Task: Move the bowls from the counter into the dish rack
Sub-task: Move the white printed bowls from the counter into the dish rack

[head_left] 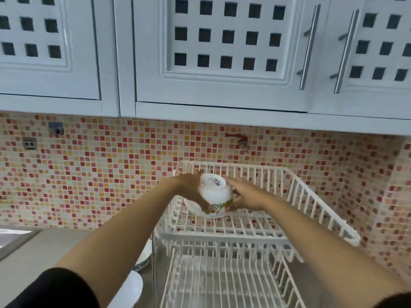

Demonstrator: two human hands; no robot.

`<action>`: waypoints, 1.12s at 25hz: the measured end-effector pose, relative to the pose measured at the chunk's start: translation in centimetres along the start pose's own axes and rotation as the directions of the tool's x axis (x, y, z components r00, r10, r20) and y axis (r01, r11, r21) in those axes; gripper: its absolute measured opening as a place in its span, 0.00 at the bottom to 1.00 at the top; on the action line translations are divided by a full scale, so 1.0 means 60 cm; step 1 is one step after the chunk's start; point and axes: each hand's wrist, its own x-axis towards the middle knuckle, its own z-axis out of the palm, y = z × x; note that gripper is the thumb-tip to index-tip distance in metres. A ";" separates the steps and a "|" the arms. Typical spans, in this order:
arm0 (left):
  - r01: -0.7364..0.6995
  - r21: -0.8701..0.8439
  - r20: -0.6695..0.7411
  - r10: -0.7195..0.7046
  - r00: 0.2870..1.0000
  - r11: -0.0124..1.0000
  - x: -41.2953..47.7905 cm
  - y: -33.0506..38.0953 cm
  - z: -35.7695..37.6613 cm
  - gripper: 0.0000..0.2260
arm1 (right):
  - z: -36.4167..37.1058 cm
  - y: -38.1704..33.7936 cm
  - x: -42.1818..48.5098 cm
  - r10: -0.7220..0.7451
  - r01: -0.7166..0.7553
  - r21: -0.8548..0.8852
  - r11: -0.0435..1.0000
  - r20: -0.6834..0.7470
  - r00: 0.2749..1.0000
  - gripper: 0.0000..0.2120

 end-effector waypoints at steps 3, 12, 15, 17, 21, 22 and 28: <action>0.075 0.036 0.028 -0.076 0.997 0.997 0.017 -0.009 0.021 0.49 | 0.014 0.014 0.022 0.008 -0.004 -0.078 0.997 0.047 0.999 0.46; 0.102 0.072 0.057 -0.106 0.993 0.992 0.013 -0.001 0.022 0.51 | 0.003 0.004 0.024 0.073 -0.057 -0.152 0.987 0.104 0.992 0.42; 0.068 0.053 0.018 -0.069 0.997 0.996 -0.008 0.007 0.010 0.48 | -0.007 -0.012 0.018 0.137 -0.116 -0.204 0.972 0.094 0.986 0.44; 0.030 0.047 -0.079 -0.026 0.997 0.998 -0.034 0.004 -0.007 0.43 | -0.016 -0.039 0.013 0.135 -0.123 -0.240 0.963 0.035 0.990 0.43; -0.010 0.078 -0.287 0.032 0.957 0.997 -0.107 -0.035 -0.045 0.32 | -0.008 -0.125 0.011 0.025 -0.050 -0.219 0.975 -0.115 0.993 0.34; 0.001 0.078 -0.320 0.024 0.947 0.997 -0.127 -0.051 -0.053 0.30 | 0.000 -0.150 0.015 0.002 -0.029 -0.187 0.982 -0.144 0.990 0.32; 0.187 0.004 -0.370 -0.173 0.913 0.982 -0.266 -0.233 -0.055 0.29 | 0.121 -0.344 0.038 -0.148 0.121 -0.145 0.982 -0.187 0.971 0.29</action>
